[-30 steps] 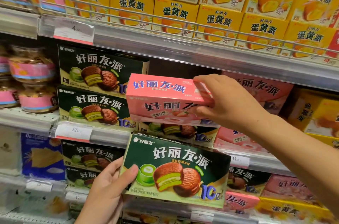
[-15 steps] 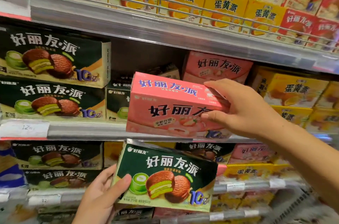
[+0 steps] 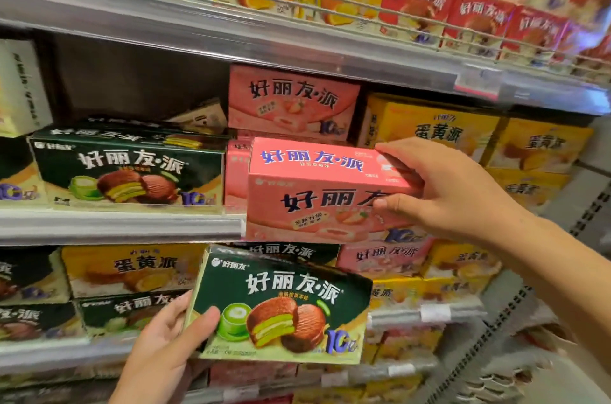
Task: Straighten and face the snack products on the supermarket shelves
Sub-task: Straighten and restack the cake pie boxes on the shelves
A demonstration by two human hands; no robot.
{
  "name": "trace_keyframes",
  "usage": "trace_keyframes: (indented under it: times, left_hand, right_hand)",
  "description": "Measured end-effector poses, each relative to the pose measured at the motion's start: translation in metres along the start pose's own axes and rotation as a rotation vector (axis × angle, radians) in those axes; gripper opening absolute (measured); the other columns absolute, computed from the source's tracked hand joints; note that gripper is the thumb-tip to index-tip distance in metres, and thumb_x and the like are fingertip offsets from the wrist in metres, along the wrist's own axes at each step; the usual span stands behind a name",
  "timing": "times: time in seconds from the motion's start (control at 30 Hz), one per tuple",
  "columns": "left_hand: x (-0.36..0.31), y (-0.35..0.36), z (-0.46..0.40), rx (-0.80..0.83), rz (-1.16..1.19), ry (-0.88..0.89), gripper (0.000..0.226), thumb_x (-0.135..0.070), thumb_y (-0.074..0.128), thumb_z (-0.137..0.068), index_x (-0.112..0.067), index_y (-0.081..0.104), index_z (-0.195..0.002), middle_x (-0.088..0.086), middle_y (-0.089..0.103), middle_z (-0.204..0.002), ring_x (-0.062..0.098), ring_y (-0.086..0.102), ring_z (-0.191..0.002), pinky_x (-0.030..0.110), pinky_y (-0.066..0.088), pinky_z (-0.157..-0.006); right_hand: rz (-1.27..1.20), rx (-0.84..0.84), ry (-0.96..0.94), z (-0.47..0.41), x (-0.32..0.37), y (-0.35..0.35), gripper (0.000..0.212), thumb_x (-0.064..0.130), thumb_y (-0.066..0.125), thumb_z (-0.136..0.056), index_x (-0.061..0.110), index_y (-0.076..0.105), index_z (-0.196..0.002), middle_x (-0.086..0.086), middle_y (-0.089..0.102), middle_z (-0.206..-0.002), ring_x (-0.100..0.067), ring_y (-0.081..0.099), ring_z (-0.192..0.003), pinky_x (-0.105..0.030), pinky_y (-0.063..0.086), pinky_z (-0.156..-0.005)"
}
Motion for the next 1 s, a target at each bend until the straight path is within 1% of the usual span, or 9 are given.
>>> trace_keyframes:
  times: [0.1, 0.23, 0.3, 0.4, 0.53, 0.6, 0.77, 0.9, 1.0]
  left_hand:
    - [0.021, 0.022, 0.004, -0.048, 0.031, 0.038, 0.050, -0.009, 0.070, -0.066, -0.011, 0.062, -0.115, 0.010, 0.074, -0.103, 0.020, 0.073, -0.088, 0.023, 0.057, -0.059]
    - [0.037, 0.040, 0.017, -0.105, 0.084, 0.047, 0.063, -0.011, 0.073, -0.067, -0.007, 0.055, -0.128, 0.017, 0.071, -0.112, 0.036, 0.069, -0.100, 0.051, 0.053, -0.086]
    - [0.035, 0.044, 0.024, -0.142, 0.073, 0.069, 0.062, -0.012, 0.074, -0.067, -0.008, 0.056, -0.126, 0.016, 0.072, -0.110, 0.035, 0.070, -0.096, 0.047, 0.057, -0.078]
    - [0.024, 0.044, 0.035, -0.189, 0.030, 0.126, 0.060, -0.014, 0.075, -0.065, -0.009, 0.059, -0.122, 0.011, 0.074, -0.103, 0.025, 0.073, -0.088, 0.027, 0.058, -0.059]
    - [0.020, 0.034, 0.043, -0.215, 0.092, 0.137, 0.060, -0.018, 0.079, -0.063, -0.011, 0.062, -0.120, 0.016, 0.071, -0.111, 0.036, 0.070, -0.097, 0.041, 0.058, -0.070]
    - [0.017, 0.026, 0.047, -0.228, 0.104, 0.154, 0.055, -0.020, 0.084, -0.064, -0.014, 0.066, -0.116, 0.017, 0.070, -0.113, 0.037, 0.069, -0.099, 0.042, 0.058, -0.070]
    - [0.005, 0.010, 0.050, -0.231, 0.083, 0.152, 0.081, -0.036, 0.095, -0.052, -0.019, 0.061, -0.123, 0.013, 0.068, -0.120, 0.035, 0.066, -0.108, 0.049, 0.052, -0.088]
    - [0.001, -0.001, 0.045, -0.226, 0.082, 0.144, 0.077, -0.034, 0.095, -0.052, -0.020, 0.063, -0.121, 0.013, 0.068, -0.119, 0.036, 0.066, -0.107, 0.046, 0.056, -0.081]
    - [-0.002, -0.004, 0.038, -0.219, 0.084, 0.146, 0.074, -0.029, 0.093, -0.058, -0.018, 0.060, -0.123, 0.013, 0.069, -0.118, 0.036, 0.067, -0.105, 0.043, 0.057, -0.076]
  right_hand:
    - [-0.004, -0.025, -0.074, 0.006, -0.026, -0.001, 0.073, 0.056, 0.064, -0.079, 0.011, 0.051, -0.135, -0.004, 0.061, -0.127, -0.024, 0.057, -0.113, -0.042, 0.048, -0.091]
    - [-0.005, -0.095, -0.155, -0.003, -0.043, -0.007, 0.075, 0.051, 0.065, -0.074, 0.007, 0.053, -0.133, -0.010, 0.062, -0.125, -0.032, 0.058, -0.112, -0.048, 0.048, -0.091]
    - [-0.020, -0.141, -0.199, -0.017, -0.042, -0.011, 0.068, 0.042, 0.074, -0.076, 0.009, 0.053, -0.133, -0.010, 0.062, -0.124, -0.034, 0.058, -0.110, -0.045, 0.046, -0.089]
    - [-0.059, -0.223, -0.247, -0.040, -0.030, -0.017, 0.061, 0.035, 0.074, -0.076, 0.015, 0.054, -0.129, -0.006, 0.063, -0.123, -0.031, 0.058, -0.109, -0.043, 0.045, -0.086]
    - [-0.071, -0.293, -0.301, -0.070, -0.006, -0.013, 0.056, 0.037, 0.071, -0.079, 0.016, 0.054, -0.127, -0.006, 0.064, -0.121, -0.033, 0.058, -0.107, -0.044, 0.045, -0.084]
    - [-0.054, -0.303, -0.321, -0.081, 0.003, -0.007, 0.054, 0.042, 0.069, -0.080, 0.016, 0.054, -0.126, -0.006, 0.065, -0.118, -0.034, 0.059, -0.104, -0.044, 0.046, -0.082]
    - [0.045, -0.295, -0.331, -0.100, 0.006, 0.010, 0.054, 0.050, 0.061, -0.082, 0.017, 0.055, -0.124, -0.006, 0.068, -0.113, -0.033, 0.061, -0.099, -0.041, 0.048, -0.076]
    - [0.121, -0.289, -0.294, -0.115, -0.002, 0.016, 0.046, 0.048, 0.057, -0.085, 0.020, 0.054, -0.121, -0.007, 0.069, -0.104, -0.034, 0.063, -0.090, -0.035, 0.041, -0.065]
    - [0.212, -0.234, -0.240, -0.130, -0.004, 0.025, 0.036, 0.044, 0.053, -0.091, 0.019, 0.052, -0.116, -0.010, 0.067, -0.104, -0.035, 0.063, -0.093, -0.037, 0.042, -0.066]
Point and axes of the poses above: each hand's wrist, its own z-axis away from the middle knuckle, its own y-axis out of the palm, x = y × z, the point moved 7 cm from there along -z, towards the middle knuckle
